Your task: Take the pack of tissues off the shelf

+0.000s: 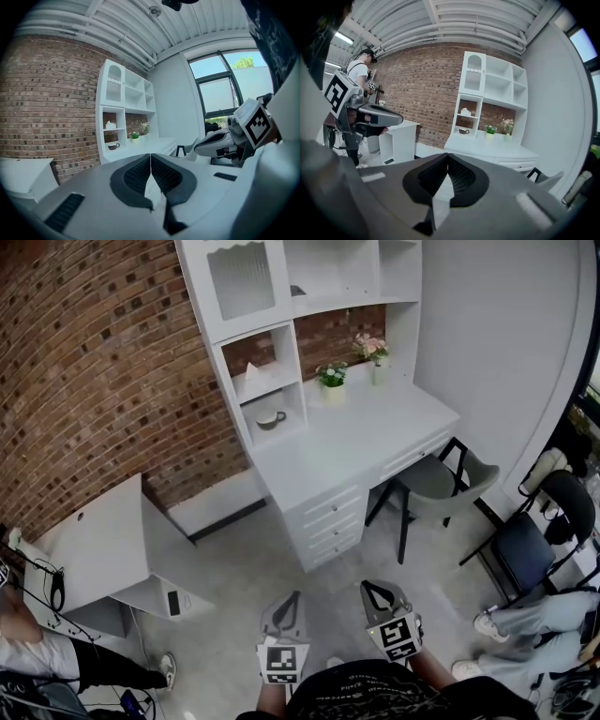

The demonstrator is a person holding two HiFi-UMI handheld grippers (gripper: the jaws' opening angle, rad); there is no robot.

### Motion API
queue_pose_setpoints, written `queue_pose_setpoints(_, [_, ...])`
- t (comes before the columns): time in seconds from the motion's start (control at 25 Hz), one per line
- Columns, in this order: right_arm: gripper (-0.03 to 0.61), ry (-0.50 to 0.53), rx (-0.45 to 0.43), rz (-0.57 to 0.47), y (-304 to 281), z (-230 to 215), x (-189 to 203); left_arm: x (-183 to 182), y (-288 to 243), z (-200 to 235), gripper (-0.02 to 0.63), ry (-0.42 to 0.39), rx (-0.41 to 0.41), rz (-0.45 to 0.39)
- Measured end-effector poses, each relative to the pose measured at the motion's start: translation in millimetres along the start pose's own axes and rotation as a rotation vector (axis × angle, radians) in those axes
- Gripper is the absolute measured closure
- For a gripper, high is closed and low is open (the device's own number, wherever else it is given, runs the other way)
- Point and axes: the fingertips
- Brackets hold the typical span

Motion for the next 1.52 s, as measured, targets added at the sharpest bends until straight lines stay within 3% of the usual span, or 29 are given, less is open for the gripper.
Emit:
queue_pose_setpoints(0.6, [0.574, -0.041, 0.004, 0.016, -28, 3, 1, 8, -12, 22, 0.604, 0.005, 0.021, 0.025])
queue_pose_setpoints(1.52, [0.574, -0.005, -0.16, -0.035, -152, -40, -31, 1, -87, 87, 0.604, 0.05, -0.132, 0.06])
Point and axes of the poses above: the fingertips, and each gripper's own axes: y backward along the fingers, z to its left, x out of its underside, and after that the axes turned 5 degrees about y, right-handed
